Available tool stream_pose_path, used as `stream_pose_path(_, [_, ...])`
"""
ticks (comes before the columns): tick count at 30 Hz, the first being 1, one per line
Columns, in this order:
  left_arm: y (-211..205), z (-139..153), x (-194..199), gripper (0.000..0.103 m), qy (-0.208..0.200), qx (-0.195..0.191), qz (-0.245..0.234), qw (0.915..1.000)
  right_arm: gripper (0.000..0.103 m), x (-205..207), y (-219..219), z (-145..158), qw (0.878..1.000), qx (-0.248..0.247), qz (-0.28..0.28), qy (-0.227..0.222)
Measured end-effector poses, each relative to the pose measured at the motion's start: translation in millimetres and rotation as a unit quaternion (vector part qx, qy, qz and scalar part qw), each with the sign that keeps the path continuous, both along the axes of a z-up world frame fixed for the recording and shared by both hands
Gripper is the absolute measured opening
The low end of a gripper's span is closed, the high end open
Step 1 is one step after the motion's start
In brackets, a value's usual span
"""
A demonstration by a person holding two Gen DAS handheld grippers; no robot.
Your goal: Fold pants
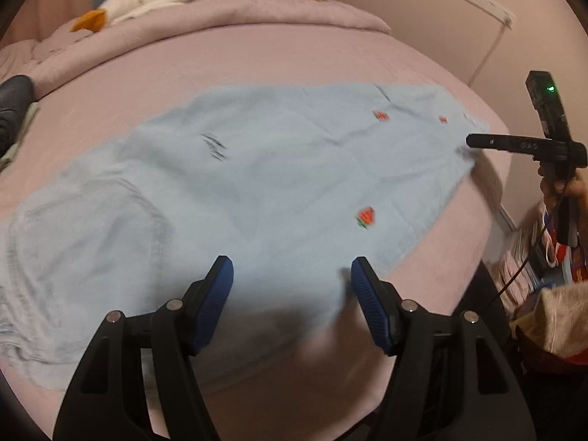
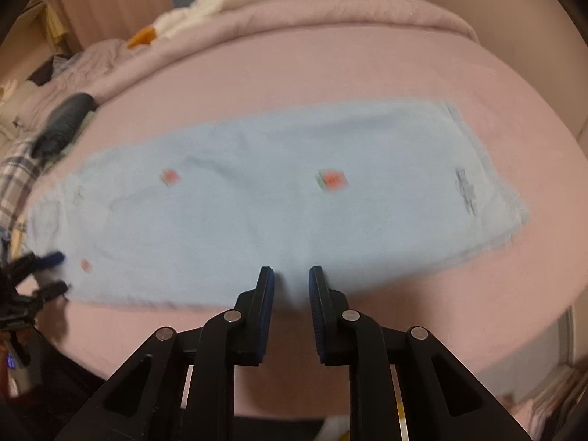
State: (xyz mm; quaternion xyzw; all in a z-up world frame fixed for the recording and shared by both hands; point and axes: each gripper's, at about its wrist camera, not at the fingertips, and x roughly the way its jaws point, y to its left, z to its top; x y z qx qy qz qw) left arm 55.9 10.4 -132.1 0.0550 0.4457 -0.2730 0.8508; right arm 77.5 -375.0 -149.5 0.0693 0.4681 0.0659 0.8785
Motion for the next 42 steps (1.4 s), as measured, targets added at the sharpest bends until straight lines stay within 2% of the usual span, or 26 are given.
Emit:
stream_pose_path(1, [5,6,3,0.067,-0.012,0.001,0.007,0.9999,0.022,10,10,7,0.999,0.024,0.02,-0.011])
stream_pose_path(3, [17,16,12,0.067,-0.039,0.001,0.027,0.9989,0.041,28,35,15,0.994,0.074,0.073,-0.022])
stream_pose_path(6, [38,23,33,0.067,-0.057,0.003,0.07,0.996,0.042,73,83,19,0.979,0.143,0.144,-0.014])
stream_pose_path(8, [53,22,44,0.067,-0.056,0.0,0.097,0.9938,0.042,107,114,16,0.966,0.192,0.172,0.003])
stream_pose_path(10, [69,18,51,0.067,-0.051,0.005,0.119,0.9915,0.042,130,139,12,0.956,0.221,0.194,0.02])
stream_pose_path(14, [92,5,56,0.067,-0.041,0.029,0.149,0.9875,0.042,176,197,-9,0.942,0.236,0.224,0.082])
stream_pose_path(17, [109,-15,56,0.064,-0.01,0.03,0.164,0.9859,0.042,191,220,-27,0.937,0.216,0.244,0.129])
stream_pose_path(20, [109,-20,39,0.063,-0.037,0.044,0.147,0.9875,0.03,187,242,-37,0.914,0.222,0.289,0.176])
stream_pose_path(23, [109,-23,33,0.064,-0.055,0.053,0.14,0.9872,0.03,169,245,-28,0.898,0.233,0.324,0.183])
stream_pose_path(25, [110,-24,32,0.065,-0.058,0.047,0.14,0.9873,0.029,161,251,-23,0.899,0.216,0.337,0.178])
stream_pose_path(27, [110,-24,33,0.064,-0.059,0.045,0.14,0.9873,0.014,167,260,-26,0.906,0.195,0.329,0.182])
stream_pose_path(29, [111,-25,32,0.064,-0.064,0.054,0.143,0.9861,0.01,173,269,-30,0.916,0.174,0.312,0.18])
stream_pose_path(31, [110,-24,27,0.063,-0.068,0.068,0.145,0.9847,0.009,174,271,-24,0.93,0.139,0.305,0.148])
stream_pose_path(33, [112,-24,32,0.061,-0.072,0.082,0.144,0.9836,0.008,176,273,-10,0.937,0.133,0.302,0.113])
stream_pose_path(39, [115,-25,46,0.06,-0.068,0.105,0.145,0.9816,0.006,186,277,-21,0.948,0.069,0.294,0.096])
stream_pose_path(41, [115,-25,46,0.06,-0.07,0.109,0.147,0.9806,0.006,195,275,-34,0.951,0.078,0.274,0.119])
stream_pose_path(42, [114,-24,45,0.06,-0.071,0.114,0.149,0.9798,0.006,197,271,-32,0.954,0.091,0.266,0.109])
